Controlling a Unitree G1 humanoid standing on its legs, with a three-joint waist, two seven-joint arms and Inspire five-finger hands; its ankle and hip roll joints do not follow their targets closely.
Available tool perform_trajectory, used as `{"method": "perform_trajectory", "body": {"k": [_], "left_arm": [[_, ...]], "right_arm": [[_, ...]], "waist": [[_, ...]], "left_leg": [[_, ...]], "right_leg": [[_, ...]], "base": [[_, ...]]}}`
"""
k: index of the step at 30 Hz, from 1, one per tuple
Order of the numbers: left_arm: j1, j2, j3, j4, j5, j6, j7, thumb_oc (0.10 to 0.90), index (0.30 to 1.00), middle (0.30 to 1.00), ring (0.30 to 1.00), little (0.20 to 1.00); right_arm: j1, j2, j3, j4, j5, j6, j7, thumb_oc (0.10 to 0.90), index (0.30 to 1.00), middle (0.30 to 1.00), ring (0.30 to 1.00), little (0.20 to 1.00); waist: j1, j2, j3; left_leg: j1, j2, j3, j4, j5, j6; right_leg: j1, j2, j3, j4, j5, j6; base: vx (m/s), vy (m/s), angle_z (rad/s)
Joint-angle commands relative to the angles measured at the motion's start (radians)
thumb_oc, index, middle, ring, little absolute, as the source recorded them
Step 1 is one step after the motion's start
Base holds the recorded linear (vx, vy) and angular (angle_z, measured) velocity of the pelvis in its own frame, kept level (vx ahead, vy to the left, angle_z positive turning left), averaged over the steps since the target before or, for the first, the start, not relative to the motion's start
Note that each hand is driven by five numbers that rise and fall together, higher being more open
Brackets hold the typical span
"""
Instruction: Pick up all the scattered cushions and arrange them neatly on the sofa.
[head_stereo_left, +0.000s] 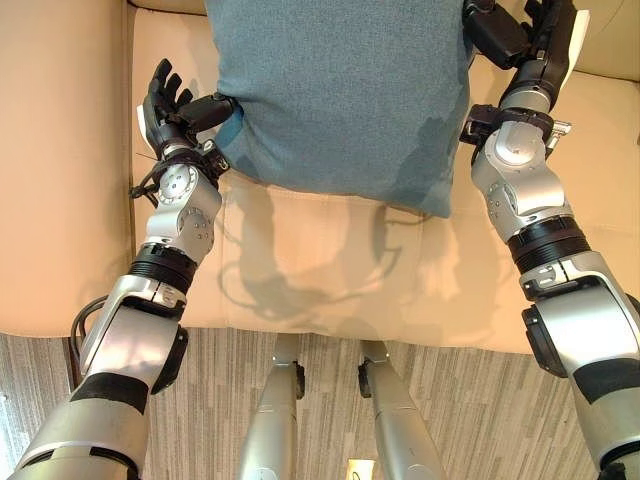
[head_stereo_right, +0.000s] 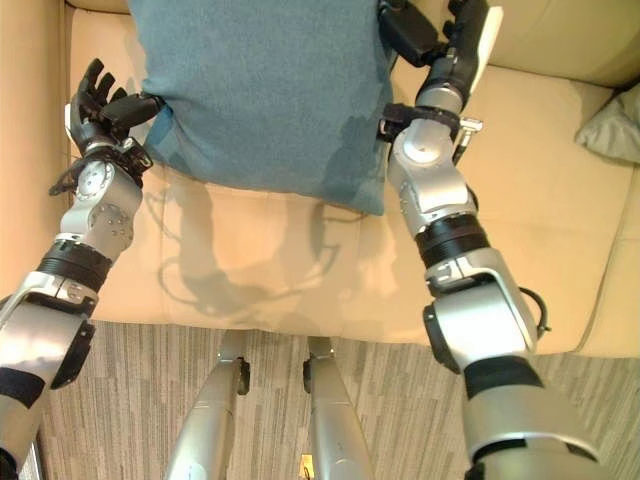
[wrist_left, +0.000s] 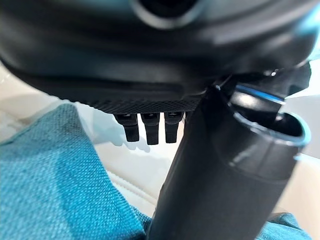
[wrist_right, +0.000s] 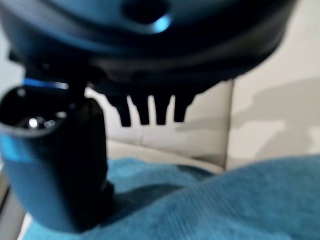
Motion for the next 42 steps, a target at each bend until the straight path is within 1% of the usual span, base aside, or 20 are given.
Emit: {"method": "perform_trajectory", "body": {"k": [1, 2, 3, 4, 6, 8, 9, 14, 17, 18, 19, 23, 28, 31, 33, 35, 36, 37, 38, 42], "left_arm": [[-0.226, 0.026, 0.027, -0.085, -0.027, -0.222, -0.078, 0.800, 0.900, 0.900, 0.900, 0.900], [-0.210, 0.031, 0.013, -0.105, -0.064, -0.214, -0.122, 0.800, 0.900, 0.900, 0.900, 0.900], [-0.209, 0.032, 0.013, -0.104, -0.067, -0.214, -0.125, 0.800, 0.900, 0.900, 0.900, 0.900], [-0.183, 0.042, 0.003, -0.136, -0.097, -0.201, -0.180, 0.800, 0.900, 0.900, 0.900, 0.900], [-0.181, 0.053, -0.015, -0.116, -0.112, -0.175, -0.231, 0.800, 0.900, 0.900, 0.900, 0.900], [-0.189, 0.053, -0.028, -0.087, -0.120, -0.162, -0.258, 0.800, 0.900, 0.900, 0.900, 0.900], [-0.211, 0.045, -0.050, -0.032, -0.122, -0.141, -0.285, 0.800, 0.900, 0.900, 0.900, 0.900], [-0.238, 0.033, -0.093, 0.006, -0.097, -0.117, -0.331, 0.800, 0.900, 0.900, 0.900, 0.900], [-0.243, 0.033, -0.118, 0.041, -0.063, -0.097, -0.360, 0.800, 0.900, 0.900, 0.900, 0.900], [-0.246, 0.036, -0.132, 0.053, -0.045, -0.089, -0.370, 0.800, 0.900, 0.900, 0.900, 0.900], [-0.248, 0.036, -0.142, 0.059, -0.037, -0.085, -0.377, 0.800, 0.900, 0.900, 0.900, 0.900], [-0.224, 0.050, -0.154, -0.010, -0.049, -0.095, -0.398, 0.800, 0.900, 0.900, 0.900, 0.900], [-0.152, 0.156, -0.190, -0.145, -0.030, -0.109, -0.446, 0.800, 0.900, 0.900, 0.900, 0.900], [-0.040, 0.195, -0.134, -0.244, -0.096, -0.110, -0.500, 0.800, 0.900, 0.900, 0.900, 0.900], [-0.019, 0.188, -0.116, -0.208, -0.103, -0.095, -0.529, 0.800, 0.900, 0.900, 0.900, 0.900], [-0.071, 0.183, -0.151, -0.114, -0.043, -0.090, -0.516, 0.800, 0.900, 0.900, 0.900, 0.900], [-0.072, 0.182, -0.151, -0.114, -0.044, -0.090, -0.517, 0.800, 0.900, 0.900, 0.900, 0.900], [-0.124, 0.173, -0.184, -0.086, 0.017, -0.097, -0.478, 0.483, 0.425, 0.425, 0.425, 0.425], [-0.149, 0.168, -0.207, -0.083, 0.054, -0.098, -0.463, 0.400, 0.300, 0.300, 0.300, 0.300], [-0.229, 0.124, -0.239, -0.100, 0.167, -0.118, -0.363, 0.400, 0.300, 0.300, 0.300, 0.300]], "right_arm": [[-0.047, -0.007, 0.051, 0.014, 0.082, -0.096, 0.078, 0.800, 0.900, 0.900, 0.900, 0.900], [-0.037, -0.002, 0.059, 0.018, 0.141, -0.103, 0.125, 0.800, 0.900, 0.900, 0.900, 0.900], [-0.036, -0.002, 0.060, 0.019, 0.144, -0.104, 0.127, 0.800, 0.900, 0.900, 0.900, 0.900], [-0.008, 0.014, 0.063, 0.017, 0.239, -0.111, 0.204, 0.800, 0.900, 0.900, 0.900, 0.900], [0.008, 0.031, 0.061, 0.041, 0.372, -0.108, 0.295, 0.800, 0.900, 0.900, 0.900, 0.900], [0.008, 0.040, 0.060, 0.068, 0.426, -0.106, 0.342, 0.800, 0.900, 0.900, 0.900, 0.900], [0.001, 0.057, 0.069, 0.105, 0.496, -0.092, 0.400, 0.800, 0.900, 0.900, 0.900, 0.900], [-0.027, 0.057, 0.179, 0.123, 0.537, -0.038, 0.515, 0.800, 0.900, 0.900, 0.900, 0.900], [-0.031, 0.052, 0.216, 0.101, 0.556, -0.030, 0.589, 0.800, 0.900, 0.900, 0.900, 0.900], [-0.036, 0.046, 0.233, 0.095, 0.549, -0.029, 0.605, 0.558, 0.538, 0.538, 0.538, 0.538], [-0.040, 0.039, 0.245, 0.097, 0.546, -0.032, 0.611, 0.400, 0.300, 0.300, 0.300, 0.300], [-0.019, 0.022, 0.252, 0.083, 0.527, -0.042, 0.616, 0.400, 0.300, 0.300, 0.300, 0.300], [0.015, -0.037, 0.219, 0.097, 0.512, -0.044, 0.611, 0.400, 0.300, 0.300, 0.300, 0.300], [0.064, -0.060, 0.180, 0.068, 0.517, -0.053, 0.620, 0.400, 0.300, 0.300, 0.300, 0.300], [0.074, -0.054, 0.151, 0.067, 0.519, -0.062, 0.624, 0.400, 0.300, 0.300, 0.300, 0.300], [0.047, -0.045, 0.128, 0.105, 0.517, -0.081, 0.603, 0.400, 0.300, 0.300, 0.300, 0.300], [0.047, -0.045, 0.128, 0.105, 0.517, -0.081, 0.603, 0.400, 0.300, 0.300, 0.300, 0.300], [0.021, -0.029, 0.109, 0.114, 0.510, -0.102, 0.552, 0.400, 0.300, 0.300, 0.300, 0.300], [0.005, -0.024, 0.098, 0.105, 0.499, -0.118, 0.524, 0.400, 0.300, 0.300, 0.300, 0.300], [-0.025, -0.023, 0.026, -0.034, 0.370, -0.214, 0.362, 0.400, 0.300, 0.300, 0.300, 0.300]], "waist": [[0.003, -0.009, -0.106], [0.006, -0.003, -0.104], [0.006, -0.003, -0.105], [0.009, 0.004, -0.103], [0.010, 0.009, -0.106], [0.011, 0.009, -0.106], [0.012, 0.010, -0.106], [0.017, 0.006, -0.100], [0.019, 0.003, -0.094], [0.019, 0.001, -0.092], [0.019, 0.002, -0.090], [0.023, 0.006, -0.085], [0.035, 0.022, -0.086], [0.043, 0.028, -0.086], [0.041, 0.029, -0.091], [0.036, 0.030, -0.094], [0.037, 0.030, -0.094], [0.029, 0.030, -0.096], [0.026, 0.029, -0.096], [0.010, 0.017, -0.101]], "left_leg": [[0.047, 0.016, -0.002, -0.001, -0.136, -0.075], [0.052, 0.015, -0.001, 0.000, -0.136, -0.074], [0.052, 0.016, -0.001, 0.000, -0.136, -0.074], [0.058, 0.015, 0.000, 0.000, -0.137, -0.073], [0.063, 0.017, 0.002, 0.001, -0.138, -0.073], [0.064, 0.018, 0.003, 0.001, -0.138, -0.073], [0.063, 0.019, 0.002, 0.001, -0.137, -0.076], [0.060, 0.024, -0.004, 0.000, -0.132, -0.080], [0.058, 0.026, -0.003, 0.000, -0.127, -0.082], [0.056, 0.027, -0.004, 0.000, -0.125, -0.082], [0.056, 0.026, -0.003, 0.001, -0.123, -0.082], [0.059, 0.027, -0.006, 0.001, -0.123, -0.081], [0.067, 0.025, -0.006, 0.000, -0.126, -0.079], [0.071, 0.024, -0.007, 0.002, -0.129, -0.079], [0.071, 0.025, -0.007, 0.003, -0.131, -0.078], [0.067, 0.027, -0.008, 0.004, -0.130, -0.080], [0.068, 0.027, -0.008, 0.004, -0.130, -0.080], [0.066, 0.028, -0.009, 0.002, -0.131, -0.081], [0.065, 0.029, -0.009, 0.001, -0.130, -0.082], [0.055, 0.030, -0.014, -0.001, -0.136, -0.084]], "right_leg": [[0.109, -0.061, -0.052, -0.094, -0.060, 0.032], [0.112, -0.060, -0.052, -0.092, -0.063, 0.031], [0.112, -0.060, -0.052, -0.092, -0.063, 0.031], [0.116, -0.060, -0.051, -0.089, -0.067, 0.030], [0.119, -0.059, -0.052, -0.085, -0.071, 0.029], [0.120, -0.059, -0.054, -0.085, -0.071, 0.028], [0.119, -0.058, -0.058, -0.086, -0.070, 0.028], [0.117, -0.056, -0.072, -0.088, -0.068, 0.029], [0.116, -0.055, -0.078, -0.087, -0.068, 0.029], [0.116, -0.054, -0.080, -0.086, -0.069, 0.029], [0.117, -0.053, -0.081, -0.086, -0.069, 0.029], [0.121, -0.052, -0.089, -0.085, -0.072, 0.028], [0.127, -0.054, -0.093, -0.085, -0.074, 0.027], [0.133, -0.054, -0.093, -0.085, -0.081, 0.026], [0.135, -0.053, -0.093, -0.084, -0.086, 0.025], [0.133, -0.052, -0.093, -0.082, -0.088, 0.023], [0.133, -0.052, -0.093, -0.082, -0.088, 0.023], [0.130, -0.050, -0.096, -0.083, -0.087, 0.024], [0.129, -0.050, -0.098, -0.084, -0.087, 0.025], [0.119, -0.047, -0.104, -0.084, -0.087, 0.027]], "base": [[0.03, -0.001, -0.03], [0.00, 0.000, 0.00], [0.03, -0.003, -0.01], [0.00, 0.000, 0.00], [0.02, 0.009, 0.00], [0.00, 0.000, 0.00], [0.00, 0.000, 0.00], [0.01, -0.026, 0.01], [0.00, 0.000, 0.00], [0.00, 0.000, 0.00], [0.00, 0.000, 0.00], [0.00, 0.000, 0.00], [0.00, 0.000, 0.00], [0.01, 0.000, 0.03], [0.01, 0.005, 0.05], [0.00, 0.001, 0.04], [0.00, 0.000, 0.00], [0.00, 0.000, 0.00], [0.00, 0.000, 0.00], [0.00, -0.015, 0.04]]}}
